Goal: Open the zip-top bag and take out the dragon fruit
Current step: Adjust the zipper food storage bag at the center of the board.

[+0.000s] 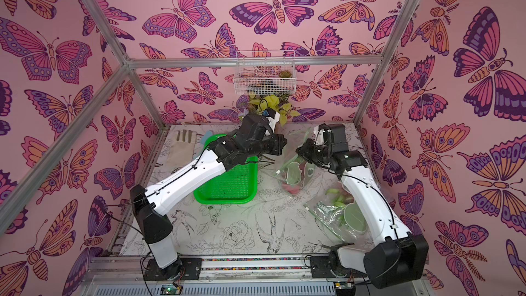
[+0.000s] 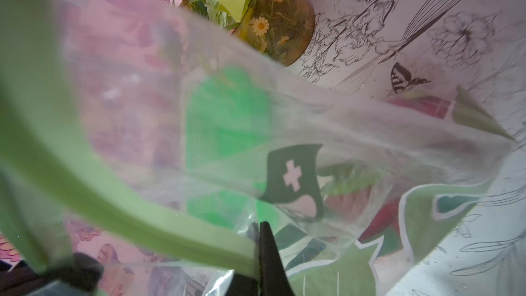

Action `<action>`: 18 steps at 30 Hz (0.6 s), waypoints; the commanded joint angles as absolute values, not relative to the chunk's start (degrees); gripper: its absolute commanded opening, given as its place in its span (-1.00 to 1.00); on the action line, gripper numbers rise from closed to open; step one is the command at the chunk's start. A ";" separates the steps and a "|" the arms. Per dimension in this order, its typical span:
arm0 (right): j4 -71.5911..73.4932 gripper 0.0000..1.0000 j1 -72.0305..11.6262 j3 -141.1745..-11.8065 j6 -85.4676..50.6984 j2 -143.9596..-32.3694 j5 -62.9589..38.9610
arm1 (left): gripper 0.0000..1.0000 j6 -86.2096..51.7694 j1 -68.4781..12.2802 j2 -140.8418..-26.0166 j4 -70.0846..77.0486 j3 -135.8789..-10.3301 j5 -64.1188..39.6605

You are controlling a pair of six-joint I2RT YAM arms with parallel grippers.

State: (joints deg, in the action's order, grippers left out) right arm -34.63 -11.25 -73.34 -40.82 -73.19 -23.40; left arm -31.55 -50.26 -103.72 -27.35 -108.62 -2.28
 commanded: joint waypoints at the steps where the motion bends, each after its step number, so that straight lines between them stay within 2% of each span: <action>1: -43.10 -1.00 -10.17 -80.96 -33.78 -72.56 -20.15 | -1.00 -30.36 -49.52 -103.16 -24.34 -111.08 -1.06; 10: -61.63 -1.00 -8.01 -95.36 -22.39 -74.80 -15.52 | -1.00 -30.20 -45.91 -101.11 -26.07 -108.88 -1.49; 18: -64.76 -1.00 -8.00 -94.74 -17.45 -75.50 -15.90 | -1.00 -31.51 -43.96 -96.61 -26.37 -99.06 -2.78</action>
